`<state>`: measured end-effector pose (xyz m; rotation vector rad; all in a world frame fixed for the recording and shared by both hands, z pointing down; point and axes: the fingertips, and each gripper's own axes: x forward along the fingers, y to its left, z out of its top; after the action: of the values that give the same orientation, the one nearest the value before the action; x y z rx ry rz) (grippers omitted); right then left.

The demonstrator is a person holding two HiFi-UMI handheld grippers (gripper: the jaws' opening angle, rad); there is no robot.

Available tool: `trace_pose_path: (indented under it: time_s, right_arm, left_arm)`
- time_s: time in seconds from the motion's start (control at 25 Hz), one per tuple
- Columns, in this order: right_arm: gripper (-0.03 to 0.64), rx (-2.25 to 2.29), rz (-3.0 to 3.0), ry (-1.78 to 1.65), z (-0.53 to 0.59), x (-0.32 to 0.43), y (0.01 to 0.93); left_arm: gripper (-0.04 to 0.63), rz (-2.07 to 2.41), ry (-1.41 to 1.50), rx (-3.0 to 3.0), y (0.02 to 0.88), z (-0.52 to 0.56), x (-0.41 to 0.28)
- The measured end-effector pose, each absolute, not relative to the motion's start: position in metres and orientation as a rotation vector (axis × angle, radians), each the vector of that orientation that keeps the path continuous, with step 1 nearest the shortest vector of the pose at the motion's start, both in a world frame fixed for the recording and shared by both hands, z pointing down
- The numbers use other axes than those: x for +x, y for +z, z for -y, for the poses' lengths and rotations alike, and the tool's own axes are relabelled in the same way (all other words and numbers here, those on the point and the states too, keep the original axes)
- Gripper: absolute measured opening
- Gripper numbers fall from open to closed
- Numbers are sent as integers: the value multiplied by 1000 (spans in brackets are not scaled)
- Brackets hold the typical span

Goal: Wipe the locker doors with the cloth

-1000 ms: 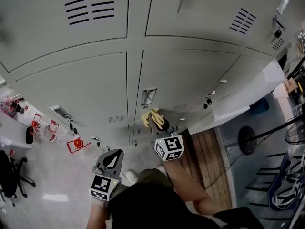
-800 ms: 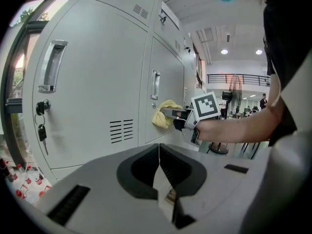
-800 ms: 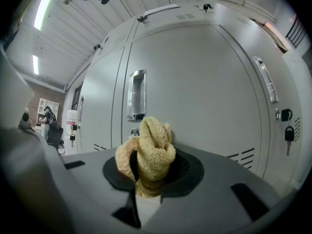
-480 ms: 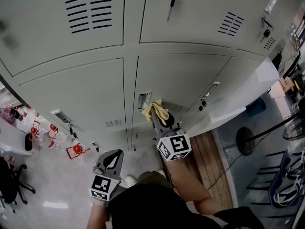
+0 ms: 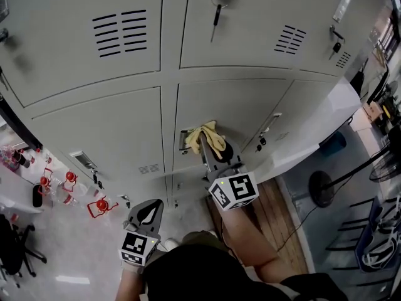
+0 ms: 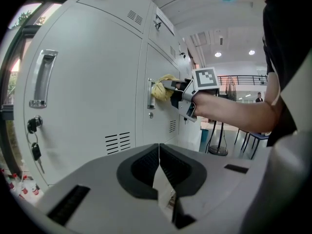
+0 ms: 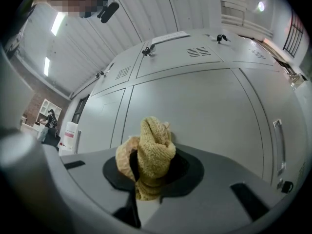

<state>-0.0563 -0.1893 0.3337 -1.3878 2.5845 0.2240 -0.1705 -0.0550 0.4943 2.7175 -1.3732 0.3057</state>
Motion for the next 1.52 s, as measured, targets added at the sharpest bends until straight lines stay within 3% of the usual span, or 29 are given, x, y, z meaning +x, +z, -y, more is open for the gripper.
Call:
trace_pose_path:
  time_s: [1.52]
  right_arm:
    - [91,-1287,-2454,443,181,-63,219]
  left_arm:
    - [11,1379,281,2747,484,57,-166]
